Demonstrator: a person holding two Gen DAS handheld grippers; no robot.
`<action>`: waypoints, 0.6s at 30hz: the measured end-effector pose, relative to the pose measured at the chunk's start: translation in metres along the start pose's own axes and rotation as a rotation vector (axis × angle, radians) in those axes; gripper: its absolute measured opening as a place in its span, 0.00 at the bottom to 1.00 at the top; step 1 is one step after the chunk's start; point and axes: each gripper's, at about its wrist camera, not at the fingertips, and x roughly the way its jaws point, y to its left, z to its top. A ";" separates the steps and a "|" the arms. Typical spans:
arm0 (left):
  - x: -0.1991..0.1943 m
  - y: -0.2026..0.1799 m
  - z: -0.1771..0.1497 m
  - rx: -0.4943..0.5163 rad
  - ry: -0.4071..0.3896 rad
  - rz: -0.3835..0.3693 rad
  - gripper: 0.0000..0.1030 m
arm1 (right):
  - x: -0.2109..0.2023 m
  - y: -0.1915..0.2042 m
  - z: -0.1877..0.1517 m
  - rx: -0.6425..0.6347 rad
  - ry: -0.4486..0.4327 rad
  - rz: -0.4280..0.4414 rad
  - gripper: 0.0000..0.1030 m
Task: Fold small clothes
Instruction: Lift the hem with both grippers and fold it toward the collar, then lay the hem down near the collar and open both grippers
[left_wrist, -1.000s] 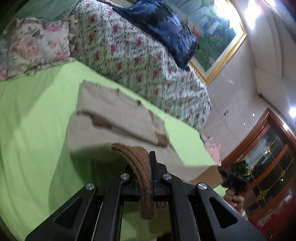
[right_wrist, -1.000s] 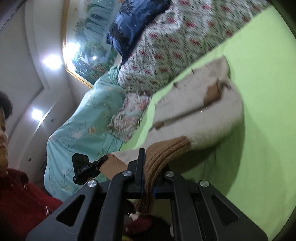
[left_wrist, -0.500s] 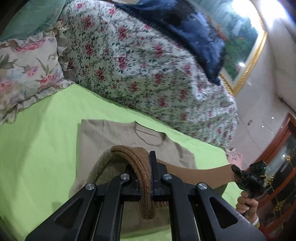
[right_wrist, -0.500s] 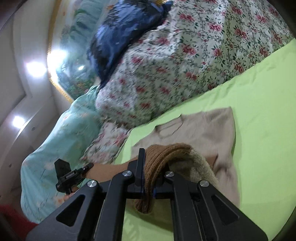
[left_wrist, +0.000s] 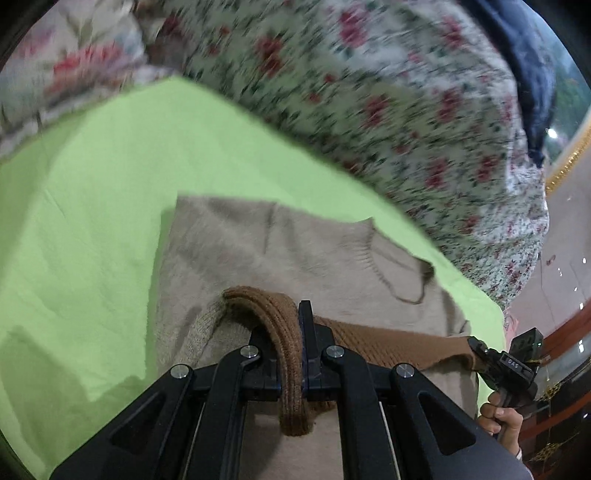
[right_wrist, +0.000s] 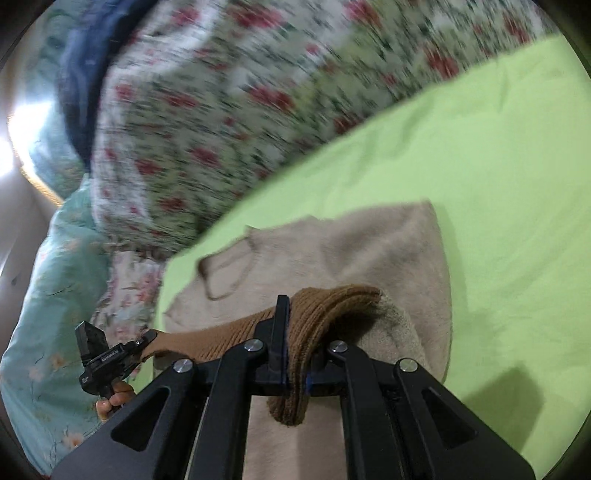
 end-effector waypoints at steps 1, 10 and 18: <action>0.004 0.003 -0.001 -0.004 0.008 -0.003 0.09 | 0.006 -0.002 0.000 -0.003 0.009 -0.022 0.09; -0.035 0.026 0.002 -0.056 -0.049 0.006 0.48 | -0.034 -0.007 0.000 0.042 -0.114 -0.038 0.36; -0.087 -0.008 -0.056 0.018 -0.029 -0.060 0.50 | -0.083 0.022 -0.042 0.005 -0.133 0.037 0.45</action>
